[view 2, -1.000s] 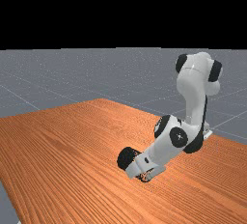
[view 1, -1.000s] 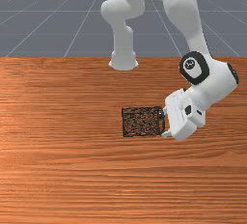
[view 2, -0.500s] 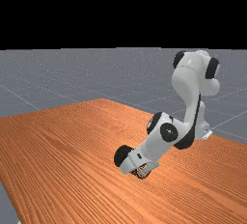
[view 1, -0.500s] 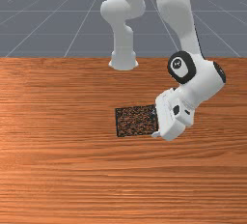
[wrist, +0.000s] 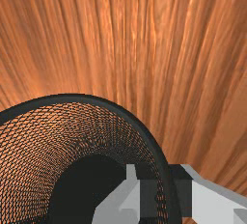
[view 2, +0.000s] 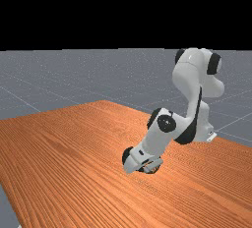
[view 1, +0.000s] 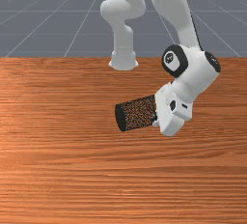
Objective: Rotate the holder till the hole upward
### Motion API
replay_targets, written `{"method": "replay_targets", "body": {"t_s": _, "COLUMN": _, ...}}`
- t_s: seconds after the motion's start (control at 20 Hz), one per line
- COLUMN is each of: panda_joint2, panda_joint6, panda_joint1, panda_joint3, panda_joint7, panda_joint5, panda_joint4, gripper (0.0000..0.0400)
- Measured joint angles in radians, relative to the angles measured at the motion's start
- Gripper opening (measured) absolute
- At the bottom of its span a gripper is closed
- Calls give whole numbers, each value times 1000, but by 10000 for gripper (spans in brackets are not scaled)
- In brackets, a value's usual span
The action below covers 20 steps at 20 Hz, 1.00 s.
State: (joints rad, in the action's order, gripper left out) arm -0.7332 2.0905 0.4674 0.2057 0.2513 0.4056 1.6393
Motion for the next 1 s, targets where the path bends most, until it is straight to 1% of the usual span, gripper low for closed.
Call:
{"method": "replay_targets", "body": {"t_s": 0.05, "panda_joint2": 39, "panda_joint6": 30, "panda_joint1": -57, "panda_joint3": -53, "panda_joint7": 95, "panda_joint5": -96, "panda_joint4": 33, "gripper": 43}}
{"method": "replay_targets", "body": {"t_s": 0.1, "panda_joint2": 74, "panda_joint6": 25, "panda_joint1": -87, "panda_joint3": -82, "panda_joint7": 162, "panda_joint5": -163, "panda_joint4": 47, "gripper": 45}}
{"method": "replay_targets", "body": {"t_s": 0.15, "panda_joint2": 100, "panda_joint6": 8, "panda_joint1": -75, "panda_joint3": -66, "panda_joint7": 153, "panda_joint5": -147, "panda_joint4": 48, "gripper": 43}}
{"method": "replay_targets", "body": {"t_s": 0.2, "panda_joint2": 127, "panda_joint6": -6, "panda_joint1": -134, "panda_joint3": -123, "panda_joint7": 279, "panda_joint5": -286, "panda_joint4": 57, "gripper": 45}}
{"method": "replay_targets", "body": {"t_s": 0.25, "panda_joint2": 144, "panda_joint6": -54, "panda_joint1": -181, "panda_joint3": -164, "panda_joint7": 388, "panda_joint5": -408, "panda_joint4": 51, "gripper": 48}}
{"method": "replay_targets", "body": {"t_s": 0.3, "panda_joint2": 174, "panda_joint6": -53, "panda_joint1": -176, "panda_joint3": -150, "panda_joint7": 385, "panda_joint5": -404, "panda_joint4": 56, "gripper": 48}}
{"method": "replay_targets", "body": {"t_s": 0.35, "panda_joint2": 208, "panda_joint6": -37, "panda_joint1": -187, "panda_joint3": -154, "panda_joint7": 426, "panda_joint5": -440, "panda_joint4": 96, "gripper": 47}}
{"method": "replay_targets", "body": {"t_s": 0.4, "panda_joint2": 227, "panda_joint6": -81, "panda_joint1": -221, "panda_joint3": -180, "panda_joint7": 520, "panda_joint5": -553, "panda_joint4": 134, "gripper": 51}}
{"method": "replay_targets", "body": {"t_s": 0.6, "panda_joint2": 365, "panda_joint6": -43, "panda_joint1": -233, "panda_joint3": -161, "panda_joint7": 619, "panda_joint5": -675, "panda_joint4": 346, "gripper": 55}}
{"method": "replay_targets", "body": {"t_s": 0.65, "panda_joint2": 371, "panda_joint6": -42, "panda_joint1": -240, "panda_joint3": -159, "panda_joint7": 628, "panda_joint5": -683, "panda_joint4": 349, "gripper": 49}}
{"method": "replay_targets", "body": {"t_s": 0.7, "panda_joint2": 369, "panda_joint6": -56, "panda_joint1": -265, "panda_joint3": -159, "panda_joint7": 674, "panda_joint5": -716, "panda_joint4": 350, "gripper": 180}}
{"method": "replay_targets", "body": {"t_s": 0.75, "panda_joint2": 371, "panda_joint6": -61, "panda_joint1": -293, "panda_joint3": -157, "panda_joint7": 717, "panda_joint5": -743, "panda_joint4": 353, "gripper": 268}}
{"method": "replay_targets", "body": {"t_s": 0.8, "panda_joint2": 372, "panda_joint6": -68, "panda_joint1": -322, "panda_joint3": -156, "panda_joint7": 760, "panda_joint5": -771, "panda_joint4": 355, "gripper": 321}}
{"method": "replay_targets", "body": {"t_s": 0.85, "panda_joint2": 372, "panda_joint6": -77, "panda_joint1": -353, "panda_joint3": -157, "panda_joint7": 802, "panda_joint5": -800, "panda_joint4": 354, "gripper": 353}}
{"method": "replay_targets", "body": {"t_s": 0.9, "panda_joint2": 369, "panda_joint6": -89, "panda_joint1": -381, "panda_joint3": -158, "panda_joint7": 841, "panda_joint5": -829, "panda_joint4": 349, "gripper": 373}}
{"method": "replay_targets", "body": {"t_s": 0.95, "panda_joint2": 392, "panda_joint6": -23, "panda_joint1": -387, "panda_joint3": -146, "panda_joint7": 850, "panda_joint5": -823, "panda_joint4": 377, "gripper": 383}}
{"method": "replay_targets", "body": {"t_s": 1.0, "panda_joint2": 448, "panda_joint6": 139, "panda_joint1": -334, "panda_joint3": -108, "panda_joint7": 732, "panda_joint5": -689, "panda_joint4": 434, "gripper": 389}}
